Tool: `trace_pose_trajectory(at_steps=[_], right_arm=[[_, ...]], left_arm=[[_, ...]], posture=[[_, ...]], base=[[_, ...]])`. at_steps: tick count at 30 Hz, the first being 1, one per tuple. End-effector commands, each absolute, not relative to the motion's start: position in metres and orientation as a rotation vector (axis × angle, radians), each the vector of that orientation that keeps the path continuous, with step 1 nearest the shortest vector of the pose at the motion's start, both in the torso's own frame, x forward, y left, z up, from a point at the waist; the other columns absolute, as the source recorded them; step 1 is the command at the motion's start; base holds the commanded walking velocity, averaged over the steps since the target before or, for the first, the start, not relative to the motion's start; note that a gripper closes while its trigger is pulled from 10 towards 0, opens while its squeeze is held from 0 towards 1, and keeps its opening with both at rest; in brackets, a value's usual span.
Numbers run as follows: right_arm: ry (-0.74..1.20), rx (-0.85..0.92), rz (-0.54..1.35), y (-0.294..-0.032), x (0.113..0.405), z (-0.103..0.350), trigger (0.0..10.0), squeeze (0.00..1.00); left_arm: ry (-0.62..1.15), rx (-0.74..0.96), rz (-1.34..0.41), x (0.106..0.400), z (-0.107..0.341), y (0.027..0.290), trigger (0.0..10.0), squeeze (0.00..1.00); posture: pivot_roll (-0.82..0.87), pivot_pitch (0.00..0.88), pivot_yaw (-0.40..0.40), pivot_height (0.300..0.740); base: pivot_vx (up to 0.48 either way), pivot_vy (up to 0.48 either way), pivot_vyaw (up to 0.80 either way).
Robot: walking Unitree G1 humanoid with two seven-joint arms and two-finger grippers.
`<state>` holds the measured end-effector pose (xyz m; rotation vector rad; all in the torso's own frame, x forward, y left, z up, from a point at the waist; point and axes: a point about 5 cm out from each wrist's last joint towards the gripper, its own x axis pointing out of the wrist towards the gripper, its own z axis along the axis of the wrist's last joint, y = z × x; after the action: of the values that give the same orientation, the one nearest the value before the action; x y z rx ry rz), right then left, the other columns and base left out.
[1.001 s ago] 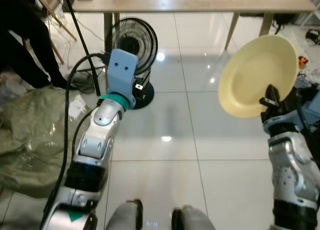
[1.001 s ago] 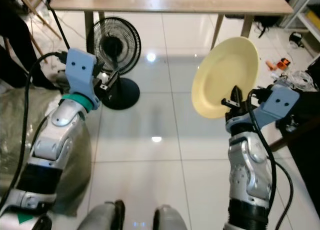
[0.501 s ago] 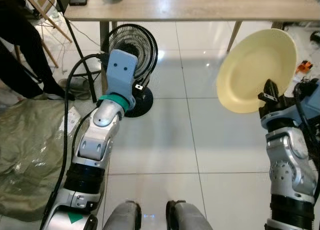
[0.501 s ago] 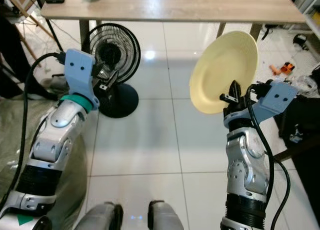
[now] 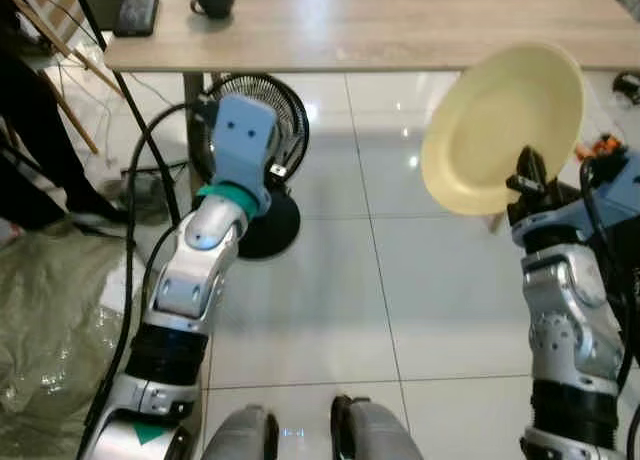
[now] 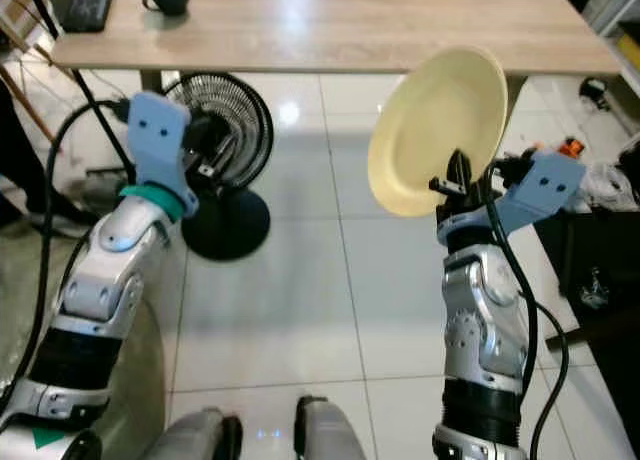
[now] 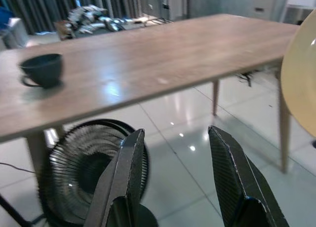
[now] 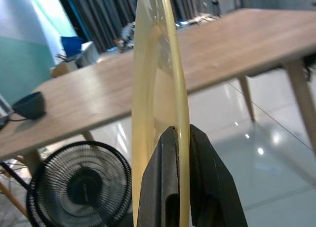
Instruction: Setting the table
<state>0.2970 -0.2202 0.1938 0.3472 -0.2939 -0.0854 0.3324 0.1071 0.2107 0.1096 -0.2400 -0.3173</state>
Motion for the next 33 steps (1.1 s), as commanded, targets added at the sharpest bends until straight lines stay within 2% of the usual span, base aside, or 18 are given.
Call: trace_pose_trajectory(at_steps=[1, 33], right_arm=[[-0.297, 0.36, -0.074, -0.2162, 0.2961, 0.1924, 10.0, 0.0], [-0.3, 0.384, -0.066, -0.2134, 0.2964, 0.1913, 10.0, 0.0]], left_arm=[[-0.217, 0.113, -0.306, 0.3314, 0.2042, 0.1101, 10.0, 0.0], [-0.245, 0.126, -0.292, 0.3344, 0.2115, 0.1111, 10.0, 0.0]], posture=[[0.0, 0.084, 0.034, 0.74], [0.01, 0.085, 0.04, 0.74]], base=[[0.442, 0.0, 0.0], [0.463, 0.0, 0.0]])
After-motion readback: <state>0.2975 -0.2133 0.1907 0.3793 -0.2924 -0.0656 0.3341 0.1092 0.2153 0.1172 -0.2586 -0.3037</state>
